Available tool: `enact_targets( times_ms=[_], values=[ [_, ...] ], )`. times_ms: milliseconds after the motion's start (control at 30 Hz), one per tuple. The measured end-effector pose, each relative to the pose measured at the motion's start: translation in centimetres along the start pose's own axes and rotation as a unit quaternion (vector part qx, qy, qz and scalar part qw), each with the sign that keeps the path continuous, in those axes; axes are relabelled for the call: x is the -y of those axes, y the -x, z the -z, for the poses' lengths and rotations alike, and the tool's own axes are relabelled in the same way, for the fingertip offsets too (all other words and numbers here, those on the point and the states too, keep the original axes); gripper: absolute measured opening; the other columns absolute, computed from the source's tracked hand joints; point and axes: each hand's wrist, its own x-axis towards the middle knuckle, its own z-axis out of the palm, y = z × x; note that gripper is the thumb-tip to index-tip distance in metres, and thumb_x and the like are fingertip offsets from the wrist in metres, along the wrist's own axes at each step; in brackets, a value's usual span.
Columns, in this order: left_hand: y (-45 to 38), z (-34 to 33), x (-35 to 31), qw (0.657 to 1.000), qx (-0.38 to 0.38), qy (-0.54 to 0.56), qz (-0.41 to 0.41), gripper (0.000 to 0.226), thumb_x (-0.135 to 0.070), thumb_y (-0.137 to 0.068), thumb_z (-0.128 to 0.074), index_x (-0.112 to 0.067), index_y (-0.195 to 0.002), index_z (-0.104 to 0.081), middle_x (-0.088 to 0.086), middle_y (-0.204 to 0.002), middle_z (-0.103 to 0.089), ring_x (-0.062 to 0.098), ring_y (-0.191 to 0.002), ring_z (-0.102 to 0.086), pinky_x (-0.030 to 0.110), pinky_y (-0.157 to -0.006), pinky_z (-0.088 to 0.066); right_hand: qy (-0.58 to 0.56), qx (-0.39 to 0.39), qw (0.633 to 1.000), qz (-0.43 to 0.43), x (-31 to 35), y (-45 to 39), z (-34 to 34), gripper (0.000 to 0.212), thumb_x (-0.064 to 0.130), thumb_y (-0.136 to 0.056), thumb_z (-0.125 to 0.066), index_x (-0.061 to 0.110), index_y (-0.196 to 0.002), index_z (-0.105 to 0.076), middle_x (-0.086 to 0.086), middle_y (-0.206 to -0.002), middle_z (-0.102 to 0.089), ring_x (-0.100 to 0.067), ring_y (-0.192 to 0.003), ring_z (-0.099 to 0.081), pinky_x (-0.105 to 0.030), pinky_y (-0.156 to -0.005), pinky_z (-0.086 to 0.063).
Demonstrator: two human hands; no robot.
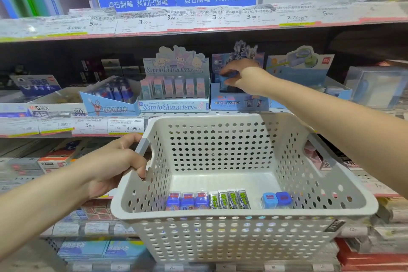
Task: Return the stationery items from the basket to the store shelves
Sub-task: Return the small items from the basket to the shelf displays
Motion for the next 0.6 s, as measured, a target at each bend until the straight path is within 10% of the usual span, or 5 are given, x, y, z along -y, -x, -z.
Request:
enact_targets(
  times_ms=[600],
  values=[
    [0.44,-0.07,0.09,1.000,-0.010,-0.001,0.010,0.071,0.009,-0.041,-0.053,-0.010,-0.109,-0.053,0.019,-0.082,-0.059,0.034,-0.065,-0.061,0.037,-0.053,-0.052,-0.033,0.049,0.998,0.001,-0.11,0.11,0.54,0.030,0.014,-0.098,-0.046,0.013,-0.127,-0.049,-0.003,-0.118,-0.052,-0.021,-0.099,-0.053,-0.022,-0.079,-0.035]
  ],
)
